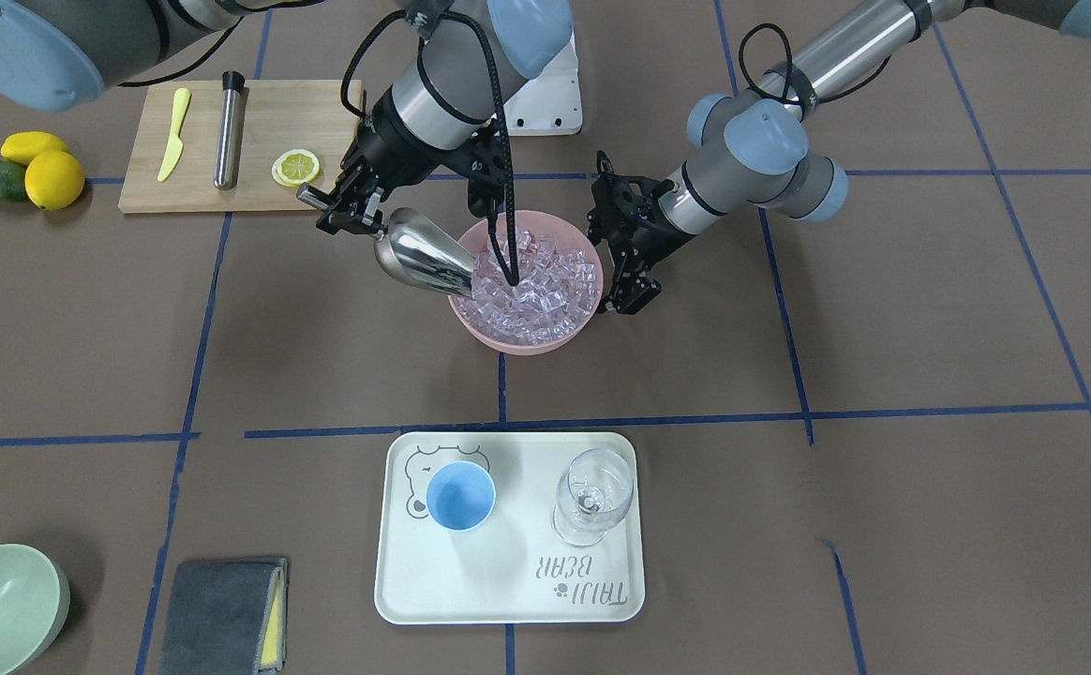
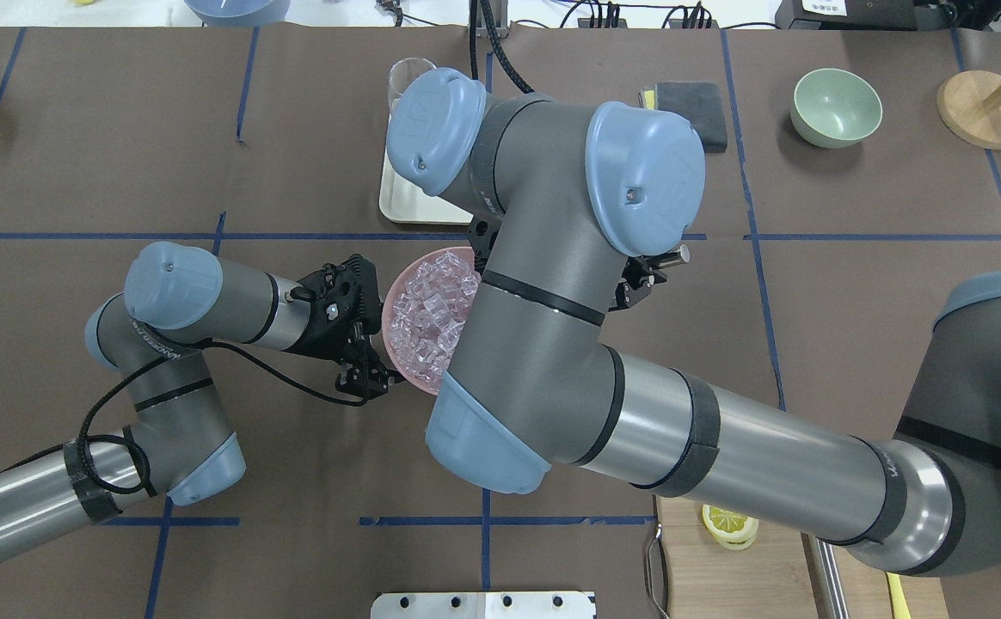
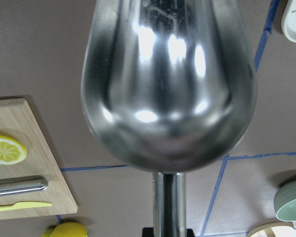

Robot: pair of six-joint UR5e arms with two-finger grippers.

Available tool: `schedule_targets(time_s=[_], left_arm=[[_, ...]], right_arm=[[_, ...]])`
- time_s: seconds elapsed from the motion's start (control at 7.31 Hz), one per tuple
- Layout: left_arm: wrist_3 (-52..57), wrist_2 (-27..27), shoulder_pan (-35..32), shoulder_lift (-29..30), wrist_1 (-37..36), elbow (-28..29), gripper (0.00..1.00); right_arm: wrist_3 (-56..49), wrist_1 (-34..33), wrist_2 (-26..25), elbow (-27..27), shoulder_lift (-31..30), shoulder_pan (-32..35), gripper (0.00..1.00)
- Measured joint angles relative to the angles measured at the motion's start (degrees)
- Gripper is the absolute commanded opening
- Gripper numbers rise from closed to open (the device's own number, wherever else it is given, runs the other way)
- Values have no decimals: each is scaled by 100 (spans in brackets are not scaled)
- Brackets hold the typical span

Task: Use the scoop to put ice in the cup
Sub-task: 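Dip the scoop into the ice with the right gripper while the left steadies the bowl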

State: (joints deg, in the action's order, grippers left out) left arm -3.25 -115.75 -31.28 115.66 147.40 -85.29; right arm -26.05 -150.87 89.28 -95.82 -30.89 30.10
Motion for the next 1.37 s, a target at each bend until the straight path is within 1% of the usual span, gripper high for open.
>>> schedule_targets(time_s=[0.27,0.68,1.09,1.37], left_arm=[[0,0,6,0,6,15,96],[0,0,7,-2,47,21,96],[0,0,8,-9,94,35,96],[0,0,8,-9,102,64,96]], right_arm=[[-30,-5,-60,61,38,-77,0],[-39,57,-95,356,205,-166,0],[-28,334,-109,628,225,-242,0],[-11,539,-99,661,209,-296,0]])
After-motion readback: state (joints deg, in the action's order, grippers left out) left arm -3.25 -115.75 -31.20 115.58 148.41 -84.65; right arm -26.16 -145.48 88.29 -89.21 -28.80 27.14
